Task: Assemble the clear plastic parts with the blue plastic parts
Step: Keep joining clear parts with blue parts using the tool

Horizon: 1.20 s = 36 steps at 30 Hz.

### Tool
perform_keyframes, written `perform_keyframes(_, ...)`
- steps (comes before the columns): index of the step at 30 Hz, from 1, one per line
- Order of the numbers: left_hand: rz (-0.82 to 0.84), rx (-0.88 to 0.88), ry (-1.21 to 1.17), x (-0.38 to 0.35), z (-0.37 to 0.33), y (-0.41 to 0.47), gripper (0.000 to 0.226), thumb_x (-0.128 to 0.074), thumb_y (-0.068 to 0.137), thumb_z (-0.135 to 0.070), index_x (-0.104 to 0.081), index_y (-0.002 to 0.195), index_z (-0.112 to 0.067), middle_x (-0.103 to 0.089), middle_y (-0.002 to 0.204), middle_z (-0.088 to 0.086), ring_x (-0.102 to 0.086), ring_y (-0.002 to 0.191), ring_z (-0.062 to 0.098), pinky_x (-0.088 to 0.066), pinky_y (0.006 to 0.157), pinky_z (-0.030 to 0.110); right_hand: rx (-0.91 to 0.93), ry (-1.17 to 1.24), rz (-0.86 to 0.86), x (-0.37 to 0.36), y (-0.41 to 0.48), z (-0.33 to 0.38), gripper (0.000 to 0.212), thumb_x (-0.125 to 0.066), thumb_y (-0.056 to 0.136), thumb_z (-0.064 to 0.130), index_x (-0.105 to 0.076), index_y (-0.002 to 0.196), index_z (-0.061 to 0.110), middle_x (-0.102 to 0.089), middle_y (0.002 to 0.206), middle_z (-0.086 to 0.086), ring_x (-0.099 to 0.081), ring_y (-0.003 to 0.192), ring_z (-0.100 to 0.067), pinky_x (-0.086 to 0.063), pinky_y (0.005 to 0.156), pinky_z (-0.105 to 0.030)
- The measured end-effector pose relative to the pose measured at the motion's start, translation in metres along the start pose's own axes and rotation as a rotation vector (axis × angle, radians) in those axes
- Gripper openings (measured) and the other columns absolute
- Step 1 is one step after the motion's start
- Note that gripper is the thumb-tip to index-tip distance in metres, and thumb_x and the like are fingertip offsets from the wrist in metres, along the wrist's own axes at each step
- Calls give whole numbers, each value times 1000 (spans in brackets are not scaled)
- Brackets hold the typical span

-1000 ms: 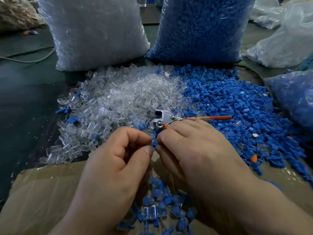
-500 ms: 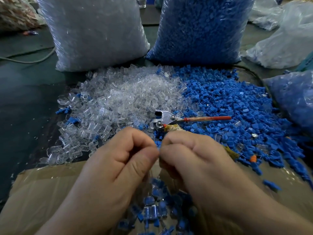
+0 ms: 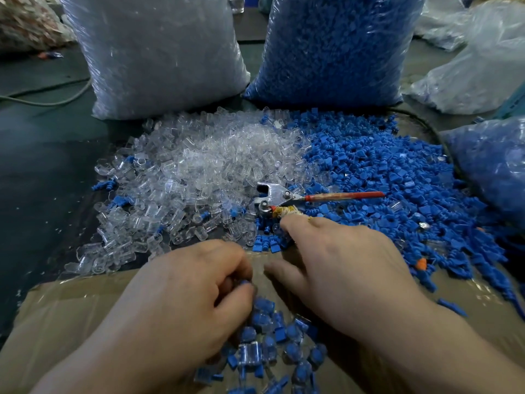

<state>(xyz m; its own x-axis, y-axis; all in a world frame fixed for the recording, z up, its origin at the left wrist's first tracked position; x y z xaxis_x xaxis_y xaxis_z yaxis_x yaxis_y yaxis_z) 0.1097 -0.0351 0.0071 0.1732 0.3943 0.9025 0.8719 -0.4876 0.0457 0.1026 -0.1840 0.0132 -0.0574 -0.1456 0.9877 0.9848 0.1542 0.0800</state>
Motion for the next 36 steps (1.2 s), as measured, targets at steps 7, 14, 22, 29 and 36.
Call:
perform_keyframes(7,-193,104,15,9,14,4,41,-46,81,-62,-55,117,-45,-51,91,-25,-55,77,-2,-44,64,24,124,-43,8,-11,16,19,43,-29,92,69,-41,115,34,-39,87,6,-53,73,-23,-16,45,-27)
perform_keyframes(14,-155,111,171,-2,11,7,33,-58,83,-46,-71,110,-31,-63,96,-17,-61,83,9,-44,65,22,190,18,66,-14,15,21,14,-45,98,42,-39,93,31,-36,79,10,-50,71,-20,-27,49,-32)
perform_keyframes(22,-221,146,138,-1,10,13,16,-57,83,-51,-55,81,-36,-53,73,-18,-49,64,0,-30,55,11,185,53,55,-14,15,21,16,-40,98,41,-33,88,32,-38,77,12,-50,70,-16,-33,54,-32)
perform_keyframes(29,-361,239,-169,7,23,6,8,-59,85,-45,-55,83,-38,-65,76,-19,-62,72,-2,-49,48,21,86,179,-20,-7,15,9,13,-43,99,35,-39,88,28,-50,72,9,-49,61,-17,-44,55,-37)
perform_keyframes(36,-532,373,-561,10,37,-3,7,-61,88,-37,-58,86,-43,-72,71,-15,-69,57,1,-49,43,13,51,335,-74,-3,15,0,7,-46,98,38,-44,96,31,-54,72,12,-53,66,-9,-46,58,-28)
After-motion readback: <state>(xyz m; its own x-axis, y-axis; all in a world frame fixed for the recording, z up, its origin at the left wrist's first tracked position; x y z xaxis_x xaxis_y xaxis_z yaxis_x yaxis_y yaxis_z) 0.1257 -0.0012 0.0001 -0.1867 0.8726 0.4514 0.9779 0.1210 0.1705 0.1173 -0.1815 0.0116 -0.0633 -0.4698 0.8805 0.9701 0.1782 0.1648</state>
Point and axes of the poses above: each hand's wrist, its own y-axis towards the middle knuckle, its own x-axis out of the back of the hand, z = x × y, the point moved 7 cm from there along y, towards the middle knuckle
